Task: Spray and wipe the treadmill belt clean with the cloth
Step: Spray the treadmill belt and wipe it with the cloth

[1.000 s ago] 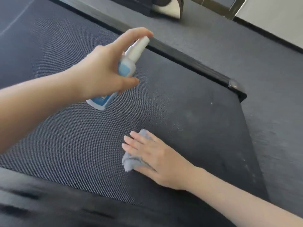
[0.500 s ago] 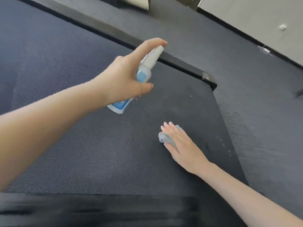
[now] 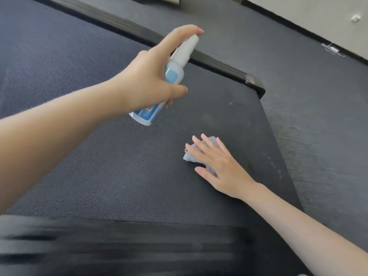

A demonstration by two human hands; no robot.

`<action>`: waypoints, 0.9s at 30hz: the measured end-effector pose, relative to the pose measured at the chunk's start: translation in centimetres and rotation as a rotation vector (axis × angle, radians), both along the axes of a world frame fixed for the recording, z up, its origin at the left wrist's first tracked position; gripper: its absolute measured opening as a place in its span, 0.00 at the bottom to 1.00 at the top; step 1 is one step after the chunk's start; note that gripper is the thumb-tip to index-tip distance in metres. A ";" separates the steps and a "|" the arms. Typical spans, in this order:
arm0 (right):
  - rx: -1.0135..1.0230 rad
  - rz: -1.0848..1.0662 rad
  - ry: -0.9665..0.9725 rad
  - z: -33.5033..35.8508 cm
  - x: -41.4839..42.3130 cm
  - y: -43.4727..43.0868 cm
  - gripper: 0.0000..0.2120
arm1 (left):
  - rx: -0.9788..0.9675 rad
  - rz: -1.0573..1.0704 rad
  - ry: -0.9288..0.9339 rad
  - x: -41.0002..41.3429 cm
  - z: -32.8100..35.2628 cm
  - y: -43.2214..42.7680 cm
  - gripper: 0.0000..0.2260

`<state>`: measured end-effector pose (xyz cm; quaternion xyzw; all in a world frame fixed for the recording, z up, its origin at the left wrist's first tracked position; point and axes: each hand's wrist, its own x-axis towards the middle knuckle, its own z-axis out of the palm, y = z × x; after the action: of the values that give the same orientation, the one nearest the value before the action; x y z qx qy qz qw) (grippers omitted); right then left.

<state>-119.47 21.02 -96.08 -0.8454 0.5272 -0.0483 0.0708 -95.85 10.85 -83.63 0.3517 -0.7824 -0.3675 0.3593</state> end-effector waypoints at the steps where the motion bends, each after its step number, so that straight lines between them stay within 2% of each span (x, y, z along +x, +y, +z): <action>1: 0.007 0.010 0.004 -0.1 -0.1 -0.1 0.24 | -0.008 0.010 -0.014 -0.3 0.0 0.3 0.35; 12: -0.030 0.041 -0.043 -1.3 -2.2 -1.9 0.22 | -0.055 0.162 -0.119 -2.6 0.6 1.0 0.36; 18: 0.029 -0.079 -0.042 -1.4 -6.3 -9.5 0.21 | -0.030 0.283 -0.163 -3.9 -0.5 2.3 0.35; 22: 0.069 -0.111 -0.125 -1.1 -6.7 -12.9 0.20 | -0.018 0.343 -0.202 -5.1 -0.8 3.9 0.35; 24: 0.080 -0.030 -0.130 -0.9 -6.3 -12.0 0.20 | -0.010 0.358 -0.195 -5.8 -0.6 4.4 0.35; 27: 0.076 0.245 -0.130 -0.9 -5.1 -8.1 0.20 | -0.022 0.395 -0.183 -7.2 -0.2 4.7 0.35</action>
<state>-124.52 12.92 -96.96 -0.8951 0.4159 -0.0739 0.1424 -103.07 15.57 -83.84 0.5260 -0.7317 -0.2481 0.3556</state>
